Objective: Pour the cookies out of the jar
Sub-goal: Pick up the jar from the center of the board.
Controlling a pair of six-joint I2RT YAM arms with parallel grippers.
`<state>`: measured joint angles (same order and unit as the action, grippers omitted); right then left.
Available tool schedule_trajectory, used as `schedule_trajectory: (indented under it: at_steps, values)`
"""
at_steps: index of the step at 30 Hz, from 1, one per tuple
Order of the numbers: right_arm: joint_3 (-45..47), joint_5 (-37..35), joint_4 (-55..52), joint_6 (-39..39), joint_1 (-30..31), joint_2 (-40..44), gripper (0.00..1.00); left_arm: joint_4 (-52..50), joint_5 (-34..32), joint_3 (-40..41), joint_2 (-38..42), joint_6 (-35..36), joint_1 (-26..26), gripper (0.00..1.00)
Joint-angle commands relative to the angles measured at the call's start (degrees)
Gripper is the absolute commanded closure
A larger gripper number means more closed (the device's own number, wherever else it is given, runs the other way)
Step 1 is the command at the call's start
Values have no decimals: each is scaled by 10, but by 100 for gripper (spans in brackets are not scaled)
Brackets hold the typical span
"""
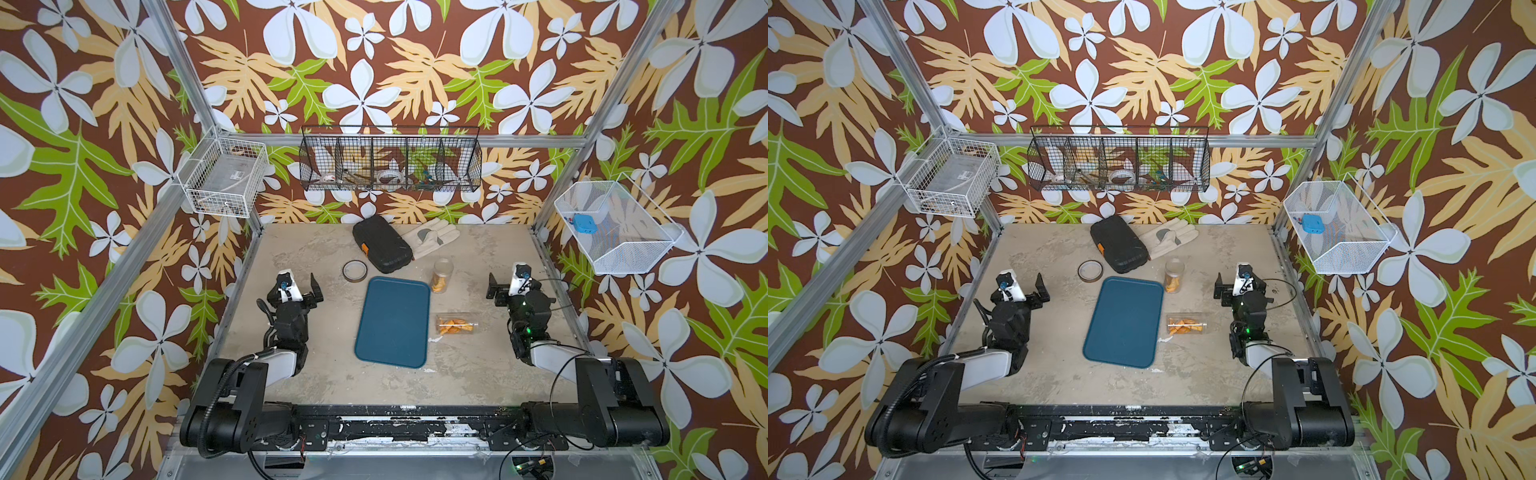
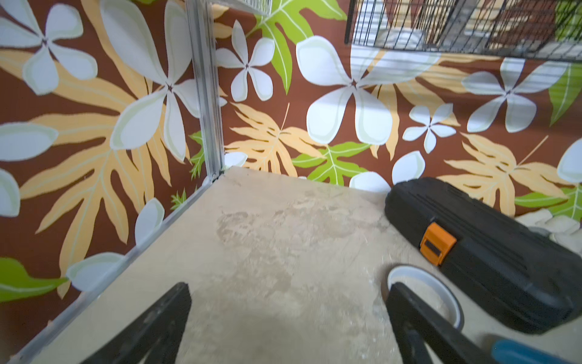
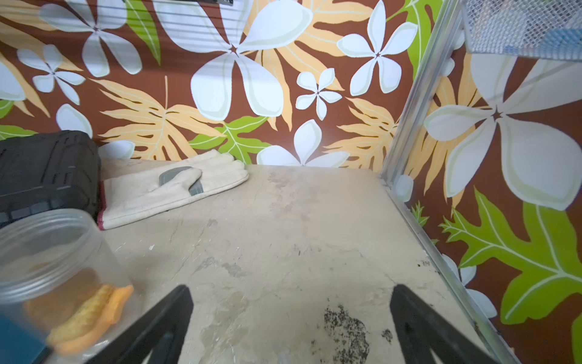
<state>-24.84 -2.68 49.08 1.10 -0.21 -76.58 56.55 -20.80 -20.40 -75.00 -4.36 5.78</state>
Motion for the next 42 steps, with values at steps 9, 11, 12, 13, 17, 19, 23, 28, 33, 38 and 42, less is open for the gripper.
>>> schedule_trajectory:
  at_steps: [9,11,12,13,17,19,23,28,33,38,42]
  values:
    - [-192,-30,-382,182,0,44,0,-453,27,-177,110,-190,3,0]
    - [-231,-3,-433,214,0,42,0,-498,61,-189,142,-227,4,0]
    - [-247,13,-450,223,2,42,0,-508,78,-190,155,-236,7,1]
    - [-265,27,-471,233,2,40,0,-520,96,-192,169,-249,14,1]
    - [-329,73,-529,260,12,44,1,-565,199,-209,208,-298,26,0]
    - [-356,85,-553,270,19,48,1,-583,239,-222,216,-321,37,0]
    - [-413,122,-613,274,32,47,1,-630,307,-259,217,-340,73,0]
    - [-483,156,-723,246,52,47,0,-708,377,-308,216,-348,93,0]
    - [-517,183,-819,242,70,54,0,-792,407,-346,216,-326,93,0]
    - [-512,221,-908,221,97,74,0,-823,428,-339,221,-327,113,0]
    - [-503,215,-979,198,106,88,0,-836,427,-307,225,-323,136,0]
